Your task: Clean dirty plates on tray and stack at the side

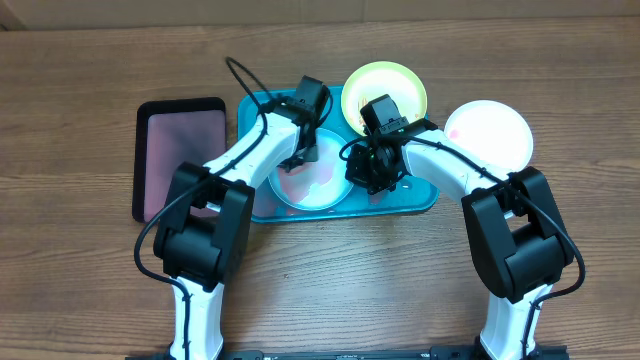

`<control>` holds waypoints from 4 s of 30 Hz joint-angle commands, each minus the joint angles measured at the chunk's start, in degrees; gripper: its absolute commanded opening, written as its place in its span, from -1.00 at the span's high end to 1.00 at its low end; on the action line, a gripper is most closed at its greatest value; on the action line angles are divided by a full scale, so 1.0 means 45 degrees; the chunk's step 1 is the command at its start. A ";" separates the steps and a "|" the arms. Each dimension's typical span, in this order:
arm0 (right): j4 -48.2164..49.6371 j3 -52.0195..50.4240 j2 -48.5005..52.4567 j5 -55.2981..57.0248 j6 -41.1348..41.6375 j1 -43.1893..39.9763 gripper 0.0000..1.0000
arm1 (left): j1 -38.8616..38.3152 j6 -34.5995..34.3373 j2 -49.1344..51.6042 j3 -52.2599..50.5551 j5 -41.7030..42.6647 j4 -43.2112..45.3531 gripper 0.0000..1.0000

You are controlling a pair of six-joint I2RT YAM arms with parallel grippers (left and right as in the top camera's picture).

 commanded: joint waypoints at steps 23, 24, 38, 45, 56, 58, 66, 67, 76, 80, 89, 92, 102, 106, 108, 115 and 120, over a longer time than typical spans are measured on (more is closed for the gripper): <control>-0.0170 0.0078 0.0039 -0.0053 -0.0296 0.0053 0.93 | 0.0374 0.3750 0.0243 -0.0194 0.7713 0.1083 0.91; -0.0175 0.0078 0.0039 -0.0053 -0.0291 0.0053 0.93 | 0.0374 0.3002 0.0243 -0.0194 0.6494 0.1282 0.92; -0.0194 0.0078 0.0039 -0.0039 -0.0384 0.0053 0.93 | 0.0471 0.0364 0.0243 0.2647 -0.0321 -0.3361 0.92; -0.0321 0.0107 0.0010 0.0087 -0.1540 0.0044 0.93 | 0.0486 0.1112 0.0243 0.4658 0.1311 -0.5285 0.91; -0.2395 0.0369 -0.2438 0.2555 -0.2657 0.0058 0.93 | 0.0821 0.1214 0.0248 0.4172 0.1617 -0.4799 0.91; -0.2720 0.0369 -0.3016 0.3327 -0.2652 0.0058 0.93 | 0.0821 0.1161 0.0248 0.4051 0.1622 -0.4775 0.91; -0.3653 0.0369 -0.4639 0.6441 -0.2288 0.0053 0.93 | 0.0821 0.1146 0.0282 0.4017 0.1807 -0.4833 0.91; -0.3706 0.0369 -0.4779 0.6742 -0.2259 0.0053 0.93 | 0.0821 0.1127 0.0291 0.4017 0.1831 -0.4833 0.92; -0.4041 0.0379 -0.5421 0.9058 -0.2225 0.0073 0.93 | 0.0821 0.1103 0.0296 0.4017 0.1914 -0.4789 0.92; -0.4265 0.0432 -0.5421 1.0355 -0.2225 0.0248 0.93 | 0.0821 0.0869 0.0296 0.4017 0.1914 -0.4779 0.92; -0.4818 0.0704 -0.5421 1.6441 -0.1598 0.2929 0.93 | 0.0821 0.0874 0.0296 0.4017 0.1991 -0.4741 0.92; -0.6266 0.0699 -0.5421 1.9734 0.1015 0.4245 0.93 | 0.0821 0.0874 0.0296 0.4017 0.1987 -0.4741 0.92; -0.8218 0.0699 -0.5421 2.2221 0.3162 0.5916 0.93 | 0.0821 0.0874 0.0296 0.4017 0.1987 -0.4750 0.92; -0.8218 0.0699 -0.5421 2.2314 0.3162 0.5916 0.93 | 0.0821 0.0874 0.0296 0.4017 0.1991 -0.4755 0.92; -0.8218 0.0699 -0.5421 2.2304 0.3162 0.5916 0.93 | 0.0821 0.0874 0.0296 0.4017 0.1991 -0.4755 0.92; -0.8213 0.0699 -0.5421 2.1998 0.3167 0.5916 0.93 | 0.0821 0.0874 0.0296 0.4017 0.1991 -0.4750 0.91; -0.8218 0.0699 -0.5421 2.1410 0.3167 0.5916 0.93 | 0.0821 0.0869 0.0296 0.4017 0.1991 -0.4745 0.92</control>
